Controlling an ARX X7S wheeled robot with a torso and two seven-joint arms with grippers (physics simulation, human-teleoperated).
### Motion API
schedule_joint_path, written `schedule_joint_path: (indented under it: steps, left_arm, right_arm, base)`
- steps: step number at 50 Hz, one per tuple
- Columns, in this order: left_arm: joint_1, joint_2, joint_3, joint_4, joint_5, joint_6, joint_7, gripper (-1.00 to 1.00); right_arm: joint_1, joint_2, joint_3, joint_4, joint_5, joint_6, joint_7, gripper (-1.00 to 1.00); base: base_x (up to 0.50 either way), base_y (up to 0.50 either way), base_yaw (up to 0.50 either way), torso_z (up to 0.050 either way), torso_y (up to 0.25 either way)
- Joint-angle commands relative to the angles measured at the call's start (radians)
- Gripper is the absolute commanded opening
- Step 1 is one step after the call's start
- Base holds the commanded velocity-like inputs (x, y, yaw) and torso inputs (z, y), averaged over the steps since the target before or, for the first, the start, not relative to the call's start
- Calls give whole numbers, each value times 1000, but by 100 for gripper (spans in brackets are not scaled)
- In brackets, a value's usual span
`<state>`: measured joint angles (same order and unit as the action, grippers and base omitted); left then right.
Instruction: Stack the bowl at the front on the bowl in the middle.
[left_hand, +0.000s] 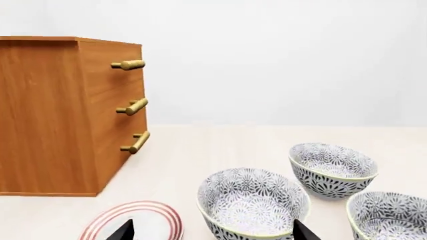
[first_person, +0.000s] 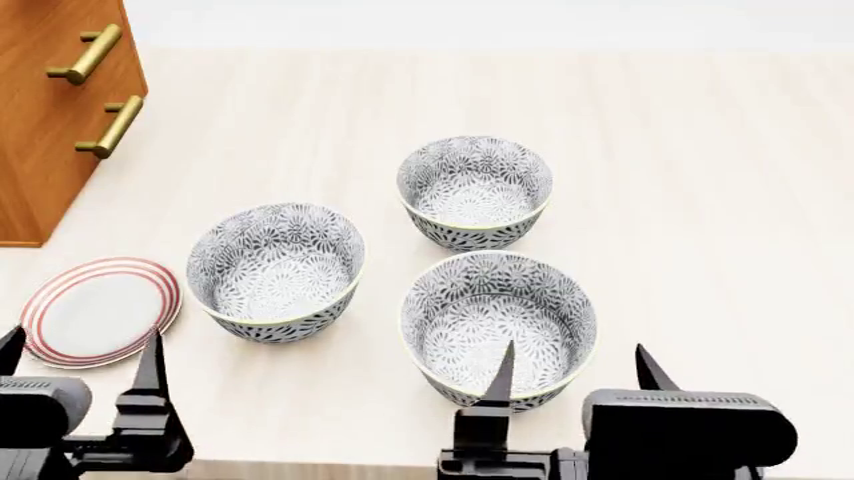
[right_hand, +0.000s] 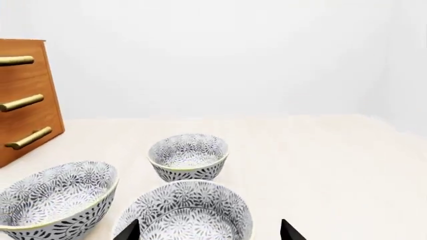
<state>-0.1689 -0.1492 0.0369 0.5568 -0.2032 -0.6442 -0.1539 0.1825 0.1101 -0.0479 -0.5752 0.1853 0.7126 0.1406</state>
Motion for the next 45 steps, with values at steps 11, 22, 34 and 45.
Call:
schedule_joint_path:
  steps: [11, 22, 34, 45]
  left_arm:
    - [-275, -43, -129, 355, -145, -495, -49, 100]
    - [-255, -50, -103, 319, -132, -449, -55, 100]
    - [-248, -54, -94, 307, -132, -433, -62, 100]
    - [-246, -59, -88, 294, -135, -419, -66, 100]
  right_arm:
    - [298, 16, 36, -347, 86, 538, 96, 100]
    - [297, 38, -7, -334, 62, 515, 131, 100]
    - [285, 45, -18, -313, 57, 475, 145, 100]
    - [278, 57, -31, -302, 70, 454, 136, 100]
  base:
    - [0, 0, 0, 0, 0]
    - [0, 281, 0, 0, 0]
    - [0, 417, 0, 0, 0]
    - [6, 0, 0, 0, 0]
